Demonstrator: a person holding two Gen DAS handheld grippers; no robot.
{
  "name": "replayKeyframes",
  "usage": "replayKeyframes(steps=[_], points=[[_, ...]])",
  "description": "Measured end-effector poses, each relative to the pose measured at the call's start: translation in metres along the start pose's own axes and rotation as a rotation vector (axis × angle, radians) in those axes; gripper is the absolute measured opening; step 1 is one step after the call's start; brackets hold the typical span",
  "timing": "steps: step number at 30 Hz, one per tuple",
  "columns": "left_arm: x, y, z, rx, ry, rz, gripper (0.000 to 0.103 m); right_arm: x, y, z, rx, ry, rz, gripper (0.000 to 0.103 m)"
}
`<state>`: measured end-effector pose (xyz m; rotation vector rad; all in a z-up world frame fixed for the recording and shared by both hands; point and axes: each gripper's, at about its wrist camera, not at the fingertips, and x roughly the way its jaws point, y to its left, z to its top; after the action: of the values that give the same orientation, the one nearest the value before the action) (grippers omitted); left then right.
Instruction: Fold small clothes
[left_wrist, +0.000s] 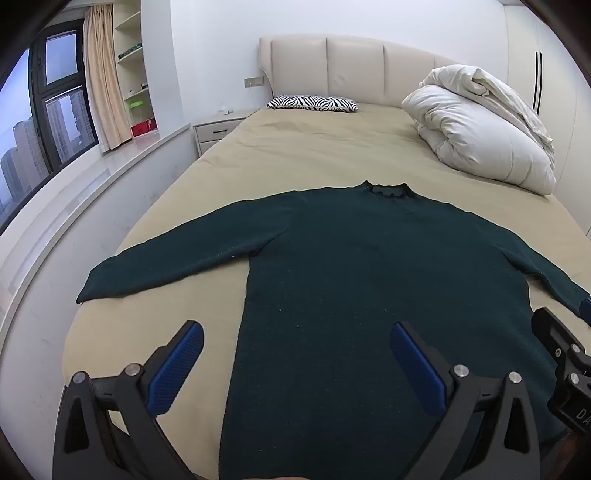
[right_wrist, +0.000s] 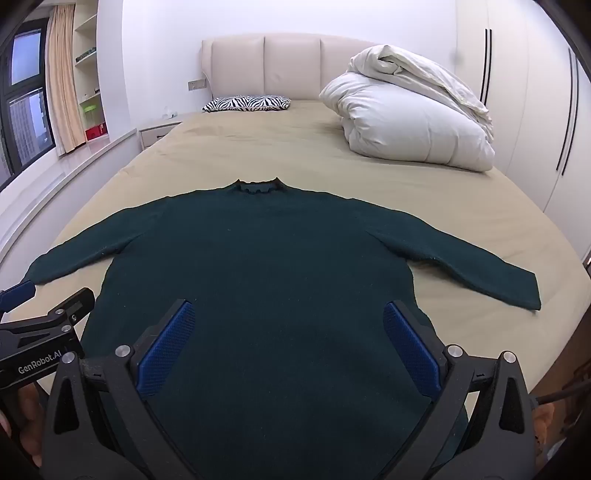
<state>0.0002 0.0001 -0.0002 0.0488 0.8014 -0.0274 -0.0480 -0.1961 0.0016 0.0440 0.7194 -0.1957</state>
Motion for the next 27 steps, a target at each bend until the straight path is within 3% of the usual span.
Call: replayKeyframes(steps=[27], points=[[0.0083,-0.0015,-0.0026,0.002,-0.004,0.016,0.103,0.0023,-0.0007,-0.0033,-0.001,0.019,-0.002,0.103]])
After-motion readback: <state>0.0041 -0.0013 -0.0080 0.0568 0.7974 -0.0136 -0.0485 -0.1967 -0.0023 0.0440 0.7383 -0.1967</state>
